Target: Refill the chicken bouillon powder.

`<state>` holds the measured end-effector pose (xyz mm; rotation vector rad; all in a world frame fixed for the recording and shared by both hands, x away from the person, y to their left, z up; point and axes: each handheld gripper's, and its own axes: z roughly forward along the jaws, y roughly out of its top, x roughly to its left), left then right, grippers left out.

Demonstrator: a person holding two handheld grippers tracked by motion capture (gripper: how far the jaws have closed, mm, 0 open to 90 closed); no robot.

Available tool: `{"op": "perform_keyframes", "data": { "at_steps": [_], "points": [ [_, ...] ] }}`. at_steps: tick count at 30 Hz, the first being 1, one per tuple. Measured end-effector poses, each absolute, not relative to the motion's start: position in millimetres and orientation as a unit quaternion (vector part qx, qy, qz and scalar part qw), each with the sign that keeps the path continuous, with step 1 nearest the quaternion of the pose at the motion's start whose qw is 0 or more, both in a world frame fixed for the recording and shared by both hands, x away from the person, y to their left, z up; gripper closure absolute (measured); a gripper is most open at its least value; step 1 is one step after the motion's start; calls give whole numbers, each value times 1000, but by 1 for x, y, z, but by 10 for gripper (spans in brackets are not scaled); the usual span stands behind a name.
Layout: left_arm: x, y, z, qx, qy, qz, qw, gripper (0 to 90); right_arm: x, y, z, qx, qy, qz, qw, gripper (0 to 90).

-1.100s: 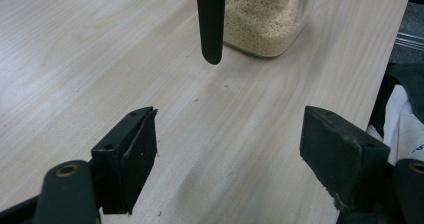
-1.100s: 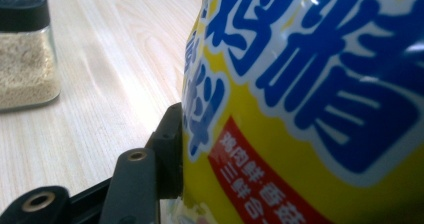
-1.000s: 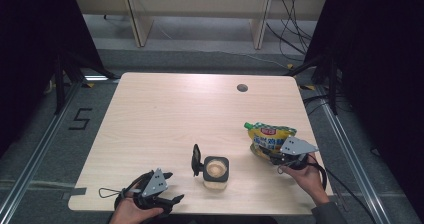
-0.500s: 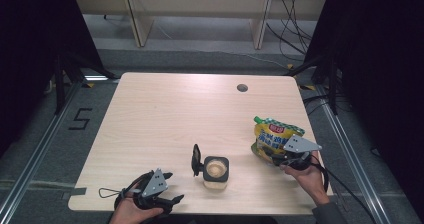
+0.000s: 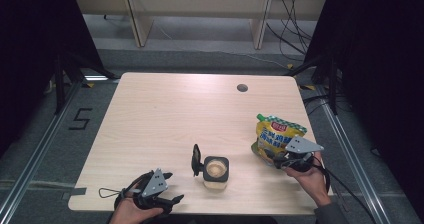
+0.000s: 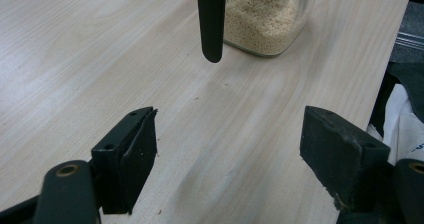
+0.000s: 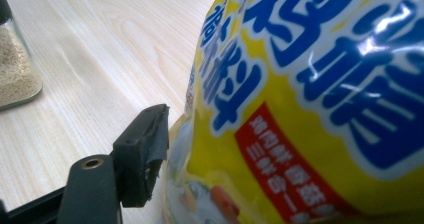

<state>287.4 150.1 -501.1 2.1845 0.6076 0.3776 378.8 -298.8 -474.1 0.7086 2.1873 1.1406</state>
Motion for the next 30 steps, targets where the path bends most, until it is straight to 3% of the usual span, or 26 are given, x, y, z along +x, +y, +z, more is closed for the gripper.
{"op": "perform_keyframes", "data": {
  "at_steps": [30],
  "points": [
    [287,151,-502,864,244,159,411,223,353,-306,-468,326,818,391,268,207]
  ]
}}
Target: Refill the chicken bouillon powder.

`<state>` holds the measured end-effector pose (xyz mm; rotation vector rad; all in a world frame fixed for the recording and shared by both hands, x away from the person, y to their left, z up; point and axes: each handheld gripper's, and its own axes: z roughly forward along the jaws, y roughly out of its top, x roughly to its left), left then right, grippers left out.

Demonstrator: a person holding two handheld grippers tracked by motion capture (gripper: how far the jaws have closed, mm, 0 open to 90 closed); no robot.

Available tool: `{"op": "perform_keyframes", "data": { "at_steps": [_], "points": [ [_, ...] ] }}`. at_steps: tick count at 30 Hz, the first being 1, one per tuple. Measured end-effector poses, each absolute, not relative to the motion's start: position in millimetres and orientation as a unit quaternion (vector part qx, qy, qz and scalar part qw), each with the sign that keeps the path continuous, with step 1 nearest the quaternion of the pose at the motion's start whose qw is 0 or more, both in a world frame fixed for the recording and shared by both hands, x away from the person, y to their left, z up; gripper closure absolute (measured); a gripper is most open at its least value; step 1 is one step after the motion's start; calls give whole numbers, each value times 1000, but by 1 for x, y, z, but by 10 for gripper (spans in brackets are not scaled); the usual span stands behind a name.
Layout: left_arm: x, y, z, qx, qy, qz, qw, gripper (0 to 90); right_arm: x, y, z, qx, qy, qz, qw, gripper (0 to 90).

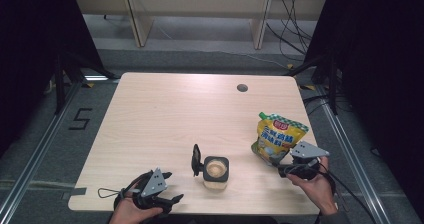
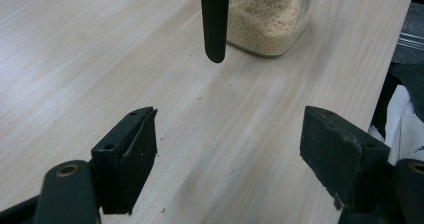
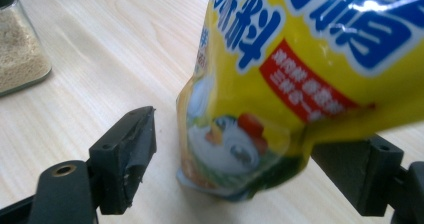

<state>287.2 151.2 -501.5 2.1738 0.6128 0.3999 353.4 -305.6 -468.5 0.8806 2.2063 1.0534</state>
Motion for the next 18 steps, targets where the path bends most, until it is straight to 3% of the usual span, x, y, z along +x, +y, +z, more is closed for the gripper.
{"op": "perform_keyframes", "data": {
  "at_steps": [18],
  "points": [
    [289,152,-501,863,243,161,413,223,324,-307,-469,348,827,356,260,217]
  ]
}}
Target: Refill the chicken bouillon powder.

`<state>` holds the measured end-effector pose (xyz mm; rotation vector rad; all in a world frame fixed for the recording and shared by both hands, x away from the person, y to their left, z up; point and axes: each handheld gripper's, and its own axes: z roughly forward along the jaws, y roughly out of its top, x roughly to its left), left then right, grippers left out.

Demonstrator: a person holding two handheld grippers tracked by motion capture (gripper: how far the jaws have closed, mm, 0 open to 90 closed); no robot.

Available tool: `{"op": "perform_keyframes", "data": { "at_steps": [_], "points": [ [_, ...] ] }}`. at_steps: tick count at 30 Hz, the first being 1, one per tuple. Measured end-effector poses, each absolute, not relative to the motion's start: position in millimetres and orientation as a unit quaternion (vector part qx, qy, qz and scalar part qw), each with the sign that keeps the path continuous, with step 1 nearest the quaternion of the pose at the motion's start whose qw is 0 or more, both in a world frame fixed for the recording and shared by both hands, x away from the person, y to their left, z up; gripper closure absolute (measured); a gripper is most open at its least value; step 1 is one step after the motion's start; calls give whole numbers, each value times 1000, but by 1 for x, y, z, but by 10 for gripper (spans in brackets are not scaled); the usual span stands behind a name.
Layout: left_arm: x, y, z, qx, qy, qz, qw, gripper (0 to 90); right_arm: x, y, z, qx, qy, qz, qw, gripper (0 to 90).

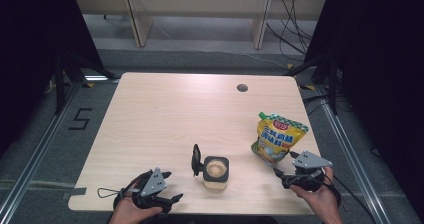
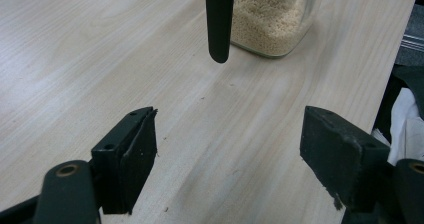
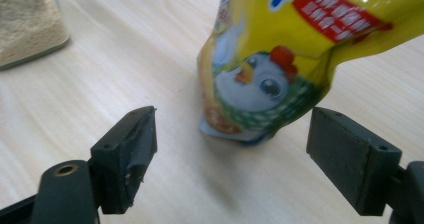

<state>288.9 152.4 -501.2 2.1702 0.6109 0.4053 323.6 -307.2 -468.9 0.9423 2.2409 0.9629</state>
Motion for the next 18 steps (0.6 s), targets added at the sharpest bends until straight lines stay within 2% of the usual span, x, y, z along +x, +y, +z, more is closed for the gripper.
{"op": "perform_keyframes", "data": {
  "at_steps": [18],
  "points": [
    [292,156,-500,860,255,160,412,223,293,-296,-471,316,848,344,251,218]
  ]
}}
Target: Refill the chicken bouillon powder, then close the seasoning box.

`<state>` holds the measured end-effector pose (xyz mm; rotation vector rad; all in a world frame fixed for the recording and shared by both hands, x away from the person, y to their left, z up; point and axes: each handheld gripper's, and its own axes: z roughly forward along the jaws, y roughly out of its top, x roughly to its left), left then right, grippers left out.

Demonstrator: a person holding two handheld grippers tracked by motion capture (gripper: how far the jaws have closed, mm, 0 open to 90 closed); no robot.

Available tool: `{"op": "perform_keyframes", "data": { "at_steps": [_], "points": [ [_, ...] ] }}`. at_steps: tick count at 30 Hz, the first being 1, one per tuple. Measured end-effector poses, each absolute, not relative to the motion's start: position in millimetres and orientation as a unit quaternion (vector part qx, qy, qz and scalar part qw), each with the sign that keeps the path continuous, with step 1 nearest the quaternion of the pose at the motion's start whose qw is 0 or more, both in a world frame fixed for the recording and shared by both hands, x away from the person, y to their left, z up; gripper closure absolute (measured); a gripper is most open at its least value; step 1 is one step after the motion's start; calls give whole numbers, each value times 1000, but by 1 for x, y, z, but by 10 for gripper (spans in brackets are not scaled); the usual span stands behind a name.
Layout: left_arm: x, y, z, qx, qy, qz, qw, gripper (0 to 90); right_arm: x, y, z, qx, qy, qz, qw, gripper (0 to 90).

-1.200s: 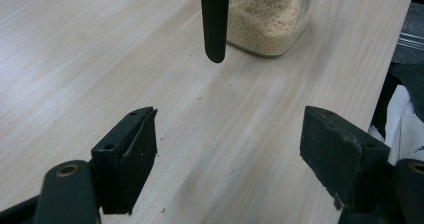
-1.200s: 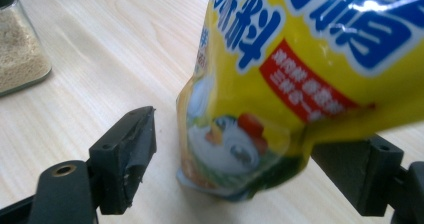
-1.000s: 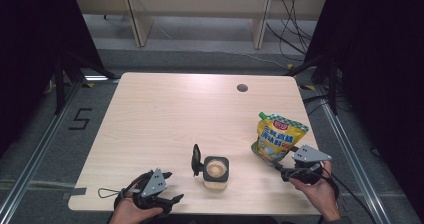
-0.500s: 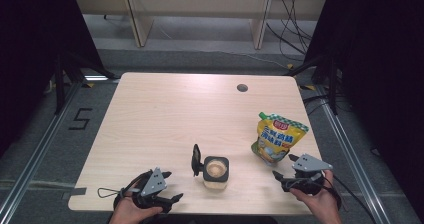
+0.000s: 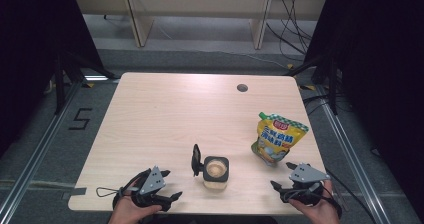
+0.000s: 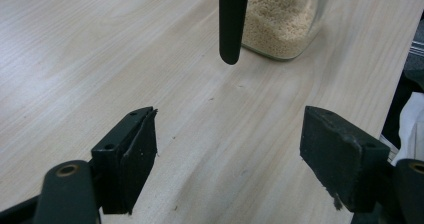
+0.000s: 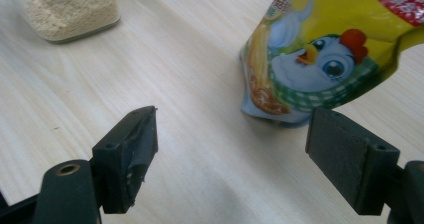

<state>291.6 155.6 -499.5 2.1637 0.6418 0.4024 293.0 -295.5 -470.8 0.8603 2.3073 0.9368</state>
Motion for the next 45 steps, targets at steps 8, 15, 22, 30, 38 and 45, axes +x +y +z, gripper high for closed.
{"op": "perform_keyframes", "data": {
  "at_steps": [8,15,22,30,38,45],
  "points": [
    [294,159,-496,857,263,159,413,223,287,-290,-475,302,857,339,245,220],
    [294,159,-496,852,267,163,419,224,282,-290,-478,298,861,334,241,220],
    [295,160,-494,848,274,158,425,225,281,-289,-477,296,863,332,242,221],
    [298,159,-490,854,265,141,426,395,282,-288,-477,289,865,331,244,225],
    [294,150,-480,850,252,154,436,767,281,-287,-476,285,865,330,246,229],
    [296,145,-467,846,244,158,446,890,281,-286,-476,285,866,330,246,232]
  ]
}}
